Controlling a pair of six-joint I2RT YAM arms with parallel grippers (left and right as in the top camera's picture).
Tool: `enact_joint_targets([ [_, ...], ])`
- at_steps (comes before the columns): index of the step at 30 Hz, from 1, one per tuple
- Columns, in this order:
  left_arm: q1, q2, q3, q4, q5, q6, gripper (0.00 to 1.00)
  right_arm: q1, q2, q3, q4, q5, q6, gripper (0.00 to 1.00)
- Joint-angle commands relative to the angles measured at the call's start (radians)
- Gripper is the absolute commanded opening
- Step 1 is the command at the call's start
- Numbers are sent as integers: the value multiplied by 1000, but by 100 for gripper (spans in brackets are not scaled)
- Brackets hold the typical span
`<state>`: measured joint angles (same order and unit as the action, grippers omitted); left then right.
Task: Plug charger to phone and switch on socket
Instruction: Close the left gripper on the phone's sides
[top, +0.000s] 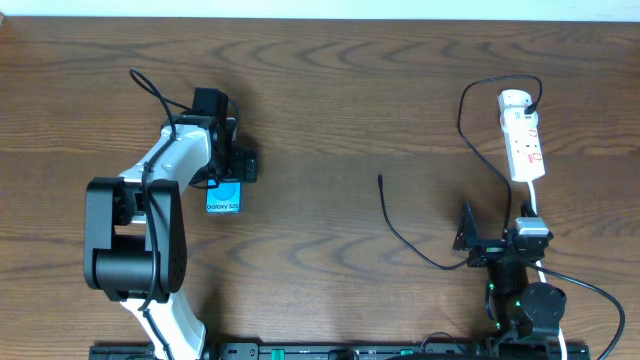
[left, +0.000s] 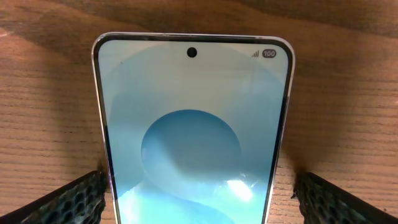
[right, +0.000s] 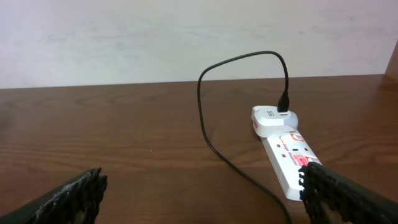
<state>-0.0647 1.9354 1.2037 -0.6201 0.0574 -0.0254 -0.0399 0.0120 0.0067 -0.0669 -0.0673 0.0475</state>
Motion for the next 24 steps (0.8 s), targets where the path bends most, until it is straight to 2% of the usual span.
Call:
enact_joint_targets([
  [1, 2, 13, -19, -2, 2, 7, 98, 9, -5, -1, -4, -2, -7, 99],
  [24, 2, 13, -19, -26, 2, 19, 98, 9, -5, -1, -4, -2, -8, 99],
])
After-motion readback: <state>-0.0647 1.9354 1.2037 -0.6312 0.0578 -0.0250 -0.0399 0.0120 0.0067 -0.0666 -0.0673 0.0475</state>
